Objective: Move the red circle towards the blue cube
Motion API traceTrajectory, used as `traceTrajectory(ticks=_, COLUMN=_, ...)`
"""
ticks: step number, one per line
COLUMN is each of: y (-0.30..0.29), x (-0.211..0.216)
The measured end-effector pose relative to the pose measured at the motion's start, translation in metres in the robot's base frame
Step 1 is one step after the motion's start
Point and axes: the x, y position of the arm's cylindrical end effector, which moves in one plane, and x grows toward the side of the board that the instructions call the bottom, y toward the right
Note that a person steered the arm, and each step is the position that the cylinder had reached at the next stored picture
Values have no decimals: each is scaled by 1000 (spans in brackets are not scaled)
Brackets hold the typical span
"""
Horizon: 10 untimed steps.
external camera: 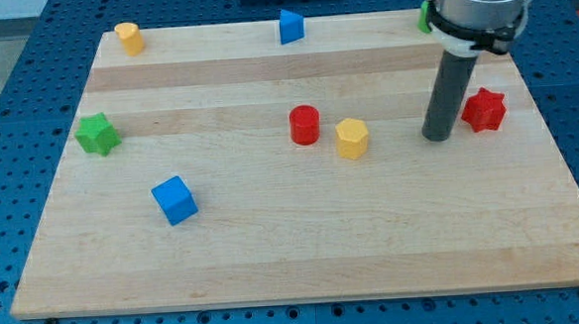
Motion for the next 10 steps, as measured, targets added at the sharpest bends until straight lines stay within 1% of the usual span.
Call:
traceTrajectory(ticks=3, y=-65, x=-11)
traceTrajectory(ticks=5, y=-114, x=-33)
traceTrajectory(ticks=6, y=-137, x=-36)
traceTrajectory(ticks=10, y=-232, x=-2)
